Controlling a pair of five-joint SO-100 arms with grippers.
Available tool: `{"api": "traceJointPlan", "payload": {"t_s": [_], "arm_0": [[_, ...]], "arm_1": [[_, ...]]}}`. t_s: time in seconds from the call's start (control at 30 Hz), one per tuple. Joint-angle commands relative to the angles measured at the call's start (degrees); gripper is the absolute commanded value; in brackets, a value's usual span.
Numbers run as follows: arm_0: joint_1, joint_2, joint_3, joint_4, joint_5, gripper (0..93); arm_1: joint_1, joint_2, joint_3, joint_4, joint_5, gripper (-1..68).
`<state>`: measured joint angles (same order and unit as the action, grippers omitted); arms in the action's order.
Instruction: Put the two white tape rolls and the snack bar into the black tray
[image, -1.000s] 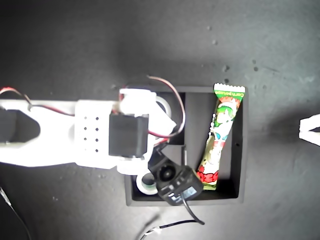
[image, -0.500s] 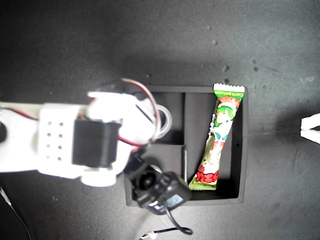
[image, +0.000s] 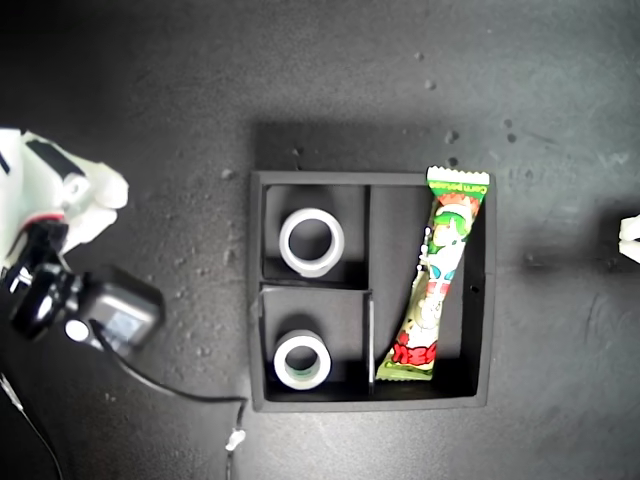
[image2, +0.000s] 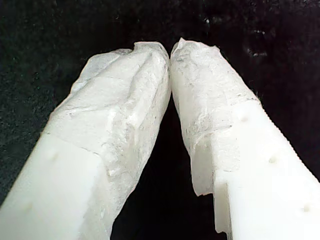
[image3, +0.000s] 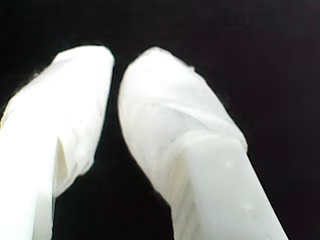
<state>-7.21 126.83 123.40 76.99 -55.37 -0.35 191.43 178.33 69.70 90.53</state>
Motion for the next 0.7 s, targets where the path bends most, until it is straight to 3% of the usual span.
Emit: {"api": "traceJointPlan", "payload": {"t_s": [0.0, 0.27, 0.5, 0.67], "arm_0": [[2.1, 1.8, 9.3, -6.1, -2.2, 0.7], [2.4, 17.5, 29.3, -16.3, -3.8, 0.0], [2.3, 62.4, 51.4, -14.2, -0.1, 0.0], [3.9, 67.2, 55.0, -13.2, 0.2, 0.0]], "arm_1": [[-0.9, 0.5, 0.7, 0.0, -19.9, -0.3], [0.1, 0.5, 0.7, 4.1, -20.7, -0.6], [-6.0, 0.5, 0.7, -5.1, -36.6, -0.3], [-6.4, 0.5, 0.7, -7.3, -40.9, -0.1]]}}
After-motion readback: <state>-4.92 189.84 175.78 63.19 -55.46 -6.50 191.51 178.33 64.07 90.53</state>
